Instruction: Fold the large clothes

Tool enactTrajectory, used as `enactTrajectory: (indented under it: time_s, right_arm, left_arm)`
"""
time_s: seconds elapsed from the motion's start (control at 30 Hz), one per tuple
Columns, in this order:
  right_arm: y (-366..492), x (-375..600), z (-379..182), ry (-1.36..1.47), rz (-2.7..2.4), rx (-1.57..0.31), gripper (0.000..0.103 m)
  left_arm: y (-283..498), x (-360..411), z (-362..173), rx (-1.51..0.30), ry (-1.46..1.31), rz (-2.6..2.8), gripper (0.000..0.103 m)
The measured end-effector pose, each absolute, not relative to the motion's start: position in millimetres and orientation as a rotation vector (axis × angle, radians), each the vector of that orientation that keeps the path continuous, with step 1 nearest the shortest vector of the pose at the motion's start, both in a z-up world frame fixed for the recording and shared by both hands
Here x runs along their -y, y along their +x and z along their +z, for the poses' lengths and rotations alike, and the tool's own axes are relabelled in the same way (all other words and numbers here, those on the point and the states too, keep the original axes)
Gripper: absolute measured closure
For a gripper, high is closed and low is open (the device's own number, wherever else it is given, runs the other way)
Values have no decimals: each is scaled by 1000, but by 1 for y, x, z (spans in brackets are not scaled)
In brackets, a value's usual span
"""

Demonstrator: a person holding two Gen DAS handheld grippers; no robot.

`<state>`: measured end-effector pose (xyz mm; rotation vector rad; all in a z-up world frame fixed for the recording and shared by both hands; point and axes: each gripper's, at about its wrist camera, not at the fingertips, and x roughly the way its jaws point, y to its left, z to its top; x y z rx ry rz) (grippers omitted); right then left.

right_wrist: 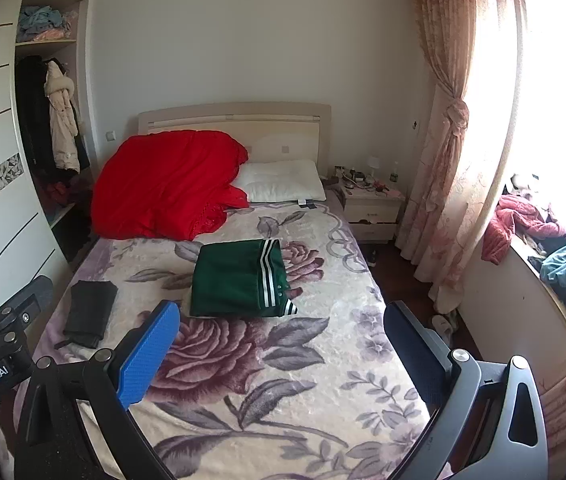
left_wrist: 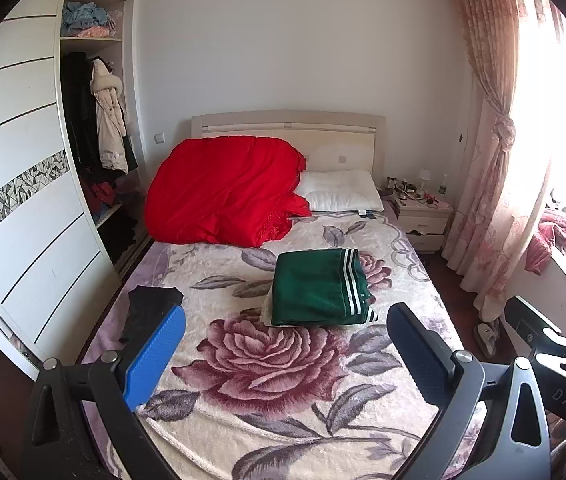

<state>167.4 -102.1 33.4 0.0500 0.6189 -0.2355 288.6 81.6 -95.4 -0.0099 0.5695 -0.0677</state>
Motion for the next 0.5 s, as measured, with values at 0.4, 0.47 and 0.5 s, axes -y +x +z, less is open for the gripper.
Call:
enactTrajectory:
  time_s: [0.4,0.47,0.5]
  right_arm:
    - [166,101,30,58,-221,-614,0]
    - [167,100,29,58,-220,-614,0]
    - [166,101,30,57,-220,-614,0]
  left_arm:
    - [288,-82,-94,-564,-6,-66,0]
    - [288,-82,-93,-562,-7,-70,0]
    - [288,-82,-93,-561,-6,-70,0]
